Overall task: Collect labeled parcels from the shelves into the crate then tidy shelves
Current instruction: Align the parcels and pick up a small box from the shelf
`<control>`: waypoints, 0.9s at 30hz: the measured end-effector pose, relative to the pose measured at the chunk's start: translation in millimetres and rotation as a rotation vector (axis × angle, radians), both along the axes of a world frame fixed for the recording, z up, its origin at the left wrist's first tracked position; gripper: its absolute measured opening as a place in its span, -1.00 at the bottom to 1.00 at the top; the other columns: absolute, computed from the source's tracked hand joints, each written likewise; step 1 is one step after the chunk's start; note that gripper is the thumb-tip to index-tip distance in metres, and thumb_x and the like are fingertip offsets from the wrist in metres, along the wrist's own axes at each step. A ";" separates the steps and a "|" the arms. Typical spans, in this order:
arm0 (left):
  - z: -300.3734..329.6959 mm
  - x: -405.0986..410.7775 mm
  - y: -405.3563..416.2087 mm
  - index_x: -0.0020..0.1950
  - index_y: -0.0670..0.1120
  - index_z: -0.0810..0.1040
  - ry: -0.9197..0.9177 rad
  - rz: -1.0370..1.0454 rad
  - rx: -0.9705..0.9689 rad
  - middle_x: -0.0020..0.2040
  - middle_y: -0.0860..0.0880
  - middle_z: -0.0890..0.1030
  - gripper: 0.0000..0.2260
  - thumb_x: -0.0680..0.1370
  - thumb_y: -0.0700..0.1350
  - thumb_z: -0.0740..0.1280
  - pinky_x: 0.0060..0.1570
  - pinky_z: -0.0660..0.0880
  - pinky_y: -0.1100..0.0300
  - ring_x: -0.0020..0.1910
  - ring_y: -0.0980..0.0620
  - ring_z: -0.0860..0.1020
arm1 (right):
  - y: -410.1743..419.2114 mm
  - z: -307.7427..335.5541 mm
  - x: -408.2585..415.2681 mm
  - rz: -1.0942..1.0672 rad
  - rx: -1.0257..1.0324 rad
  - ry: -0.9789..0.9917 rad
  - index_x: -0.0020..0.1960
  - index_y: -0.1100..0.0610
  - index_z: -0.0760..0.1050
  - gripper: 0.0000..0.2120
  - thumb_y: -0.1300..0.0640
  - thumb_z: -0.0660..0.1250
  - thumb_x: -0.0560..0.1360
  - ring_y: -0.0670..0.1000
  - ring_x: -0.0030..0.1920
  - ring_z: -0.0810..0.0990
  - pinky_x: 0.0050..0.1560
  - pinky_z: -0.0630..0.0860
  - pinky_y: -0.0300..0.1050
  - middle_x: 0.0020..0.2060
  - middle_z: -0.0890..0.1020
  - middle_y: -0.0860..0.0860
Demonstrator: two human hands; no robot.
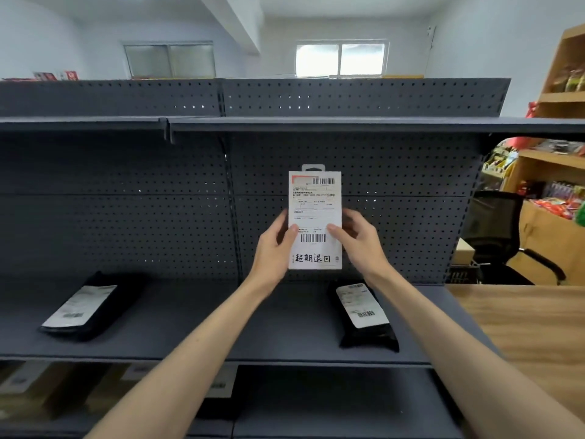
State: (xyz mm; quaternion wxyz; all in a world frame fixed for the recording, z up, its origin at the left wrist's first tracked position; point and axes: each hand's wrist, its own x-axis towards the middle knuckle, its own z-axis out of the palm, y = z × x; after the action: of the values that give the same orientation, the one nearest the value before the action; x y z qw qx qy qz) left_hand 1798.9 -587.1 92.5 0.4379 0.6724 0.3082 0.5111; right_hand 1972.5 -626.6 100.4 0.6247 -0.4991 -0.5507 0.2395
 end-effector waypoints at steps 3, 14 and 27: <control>-0.2 -3.7 1.8 0.52 -0.02 0.37 -0.004 0.011 -0.005 0.24 0.17 0.61 -0.62 0.70 -0.18 0.20 0.07 0.53 0.38 0.19 0.26 0.59 | 6.1 -1.9 -1.9 0.011 -0.011 -0.010 0.30 0.06 0.46 -0.68 0.20 0.35 0.57 -0.09 0.13 0.64 0.13 0.61 -0.05 0.14 0.65 -0.05; -4.9 -1.7 34.2 0.51 -0.09 0.40 -0.015 -0.019 -0.052 0.19 0.23 0.60 -0.63 0.69 -0.22 0.22 0.08 0.50 0.44 0.13 0.36 0.58 | 17.4 6.4 20.1 -0.212 -0.178 -0.382 0.26 0.05 0.57 -0.70 -0.04 0.20 0.64 -0.16 0.00 0.58 -0.09 0.41 -0.41 0.01 0.65 -0.13; 14.9 153.7 22.7 0.42 0.00 0.46 -0.032 -0.546 -0.034 0.09 0.28 0.59 -0.68 0.67 -0.23 0.24 -0.07 0.48 0.52 -0.01 0.44 0.59 | -109.7 31.6 157.0 -0.972 -0.707 -0.933 -0.06 0.17 0.56 -0.62 -0.10 0.14 0.63 0.17 -0.08 0.59 -0.18 0.52 -0.01 -0.12 0.62 0.09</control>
State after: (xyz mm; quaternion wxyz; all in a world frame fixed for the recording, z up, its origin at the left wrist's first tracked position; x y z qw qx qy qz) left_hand 1952.6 -564.4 107.5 0.5752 0.7151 0.1172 0.3794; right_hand 2129.6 -736.3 131.9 0.1652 -0.9054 -0.3665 -0.1363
